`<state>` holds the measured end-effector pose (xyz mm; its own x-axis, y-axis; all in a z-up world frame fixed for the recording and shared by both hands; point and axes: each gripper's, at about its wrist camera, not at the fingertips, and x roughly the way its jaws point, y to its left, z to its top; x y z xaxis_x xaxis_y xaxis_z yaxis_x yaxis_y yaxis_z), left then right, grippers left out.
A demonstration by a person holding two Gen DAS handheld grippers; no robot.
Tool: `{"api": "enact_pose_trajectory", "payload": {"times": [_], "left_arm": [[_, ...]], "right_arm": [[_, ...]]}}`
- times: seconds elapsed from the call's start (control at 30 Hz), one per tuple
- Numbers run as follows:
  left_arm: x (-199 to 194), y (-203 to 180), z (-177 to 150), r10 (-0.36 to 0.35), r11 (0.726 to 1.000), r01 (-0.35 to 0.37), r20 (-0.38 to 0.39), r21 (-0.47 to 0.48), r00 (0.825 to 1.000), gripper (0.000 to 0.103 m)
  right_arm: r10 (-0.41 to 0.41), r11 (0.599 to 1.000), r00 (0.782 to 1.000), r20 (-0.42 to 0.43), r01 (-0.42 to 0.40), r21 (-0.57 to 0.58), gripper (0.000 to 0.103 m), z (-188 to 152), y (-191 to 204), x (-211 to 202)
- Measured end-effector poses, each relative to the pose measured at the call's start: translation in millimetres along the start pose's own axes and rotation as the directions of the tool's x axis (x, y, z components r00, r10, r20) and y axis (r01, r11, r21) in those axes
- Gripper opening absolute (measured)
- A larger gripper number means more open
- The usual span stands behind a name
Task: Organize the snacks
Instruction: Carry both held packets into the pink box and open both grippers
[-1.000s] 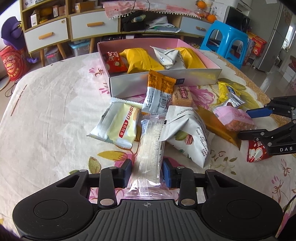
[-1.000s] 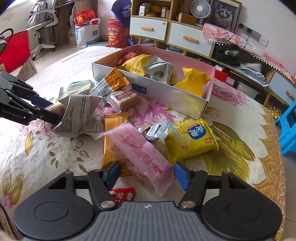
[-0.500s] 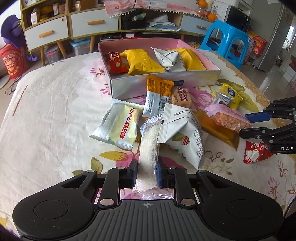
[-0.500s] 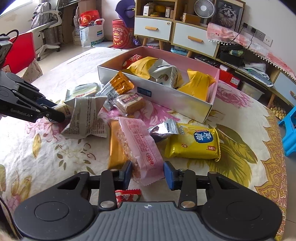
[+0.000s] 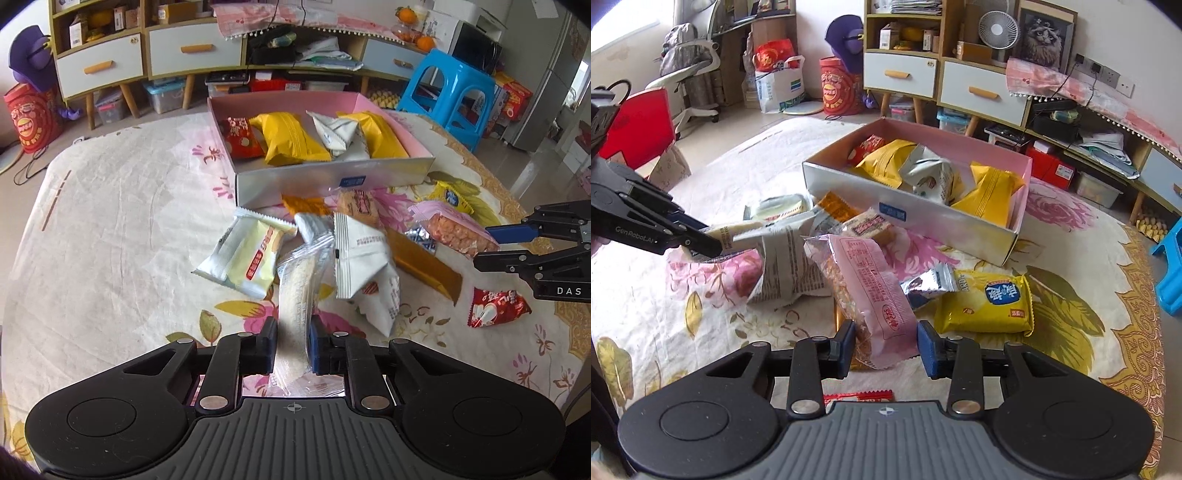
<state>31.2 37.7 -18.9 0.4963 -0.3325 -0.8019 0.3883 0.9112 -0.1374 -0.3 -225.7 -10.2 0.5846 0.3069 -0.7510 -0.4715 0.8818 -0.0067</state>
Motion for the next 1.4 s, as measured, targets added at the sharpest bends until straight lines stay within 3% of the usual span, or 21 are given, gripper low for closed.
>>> {"api": "enact_pose_trajectory", "payload": {"times": [0.53, 0.97, 1.4], "left_arm": [[-17, 11, 40, 0.005, 0.994, 0.009, 0.13, -0.106, 0.992, 0.014], [16, 18, 86, 0.075, 0.961, -0.024, 0.178, -0.274, 0.981, 0.014], [67, 22, 112, 0.145, 0.919, -0.073, 0.158, -0.387, 0.977, 0.014]], "right_arm": [[-0.057, 0.992, 0.996, 0.075, 0.047, 0.121, 0.027, 39, -17, -4], [-0.164, 0.932, 0.984, 0.07, 0.131, 0.339, 0.027, 74, -57, 33], [-0.14, 0.881, 0.989, 0.055, 0.099, 0.463, 0.027, 99, -68, 85]]}}
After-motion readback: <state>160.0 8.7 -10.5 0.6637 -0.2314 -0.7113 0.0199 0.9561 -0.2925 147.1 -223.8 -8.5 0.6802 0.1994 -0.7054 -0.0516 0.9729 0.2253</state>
